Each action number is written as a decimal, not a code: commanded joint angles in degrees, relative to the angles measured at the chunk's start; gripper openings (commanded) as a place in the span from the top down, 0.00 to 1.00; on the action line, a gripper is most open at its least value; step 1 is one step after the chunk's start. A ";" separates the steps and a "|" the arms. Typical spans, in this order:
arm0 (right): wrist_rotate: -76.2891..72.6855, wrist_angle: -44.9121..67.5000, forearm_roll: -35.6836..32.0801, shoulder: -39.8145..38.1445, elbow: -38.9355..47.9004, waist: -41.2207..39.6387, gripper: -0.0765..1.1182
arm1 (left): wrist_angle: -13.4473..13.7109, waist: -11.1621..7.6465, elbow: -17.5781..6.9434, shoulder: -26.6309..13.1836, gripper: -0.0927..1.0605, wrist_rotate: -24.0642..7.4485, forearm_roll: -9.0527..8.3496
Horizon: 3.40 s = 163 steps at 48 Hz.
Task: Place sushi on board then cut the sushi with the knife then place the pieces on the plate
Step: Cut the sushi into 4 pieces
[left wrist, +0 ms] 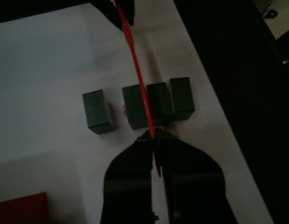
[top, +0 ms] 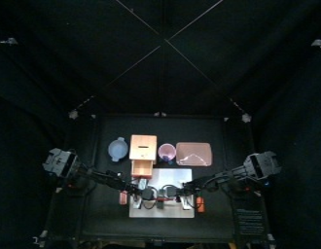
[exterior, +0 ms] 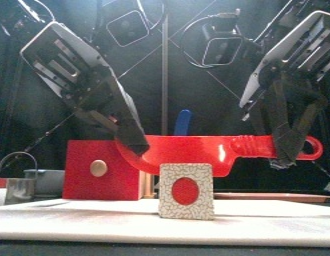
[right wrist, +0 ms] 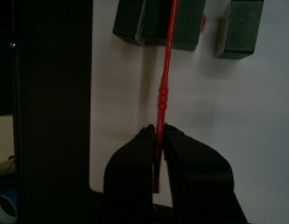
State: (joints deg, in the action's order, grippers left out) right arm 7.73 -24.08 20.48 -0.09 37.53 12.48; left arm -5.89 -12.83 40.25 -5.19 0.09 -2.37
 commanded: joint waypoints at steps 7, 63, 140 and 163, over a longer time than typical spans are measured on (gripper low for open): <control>0.35 2.72 0.18 1.14 -2.29 0.35 0.70 | -0.35 0.97 -1.76 -0.79 0.62 -0.18 0.09; 0.35 2.72 -1.58 -6.59 -2.90 0.35 0.70 | -0.44 0.79 -2.55 4.57 0.62 -0.18 -0.97; 0.35 3.16 0.35 1.49 -3.16 2.90 0.70 | -0.53 -2.29 -3.08 -1.41 0.62 -0.09 1.14; 0.26 2.99 0.79 4.04 -3.96 2.99 0.70 | -0.53 -2.29 -4.13 -3.69 0.62 -0.18 1.58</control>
State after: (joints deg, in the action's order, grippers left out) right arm 7.73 -21.71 21.18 5.19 35.86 15.29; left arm -5.71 -15.91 38.14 -9.84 0.18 -0.70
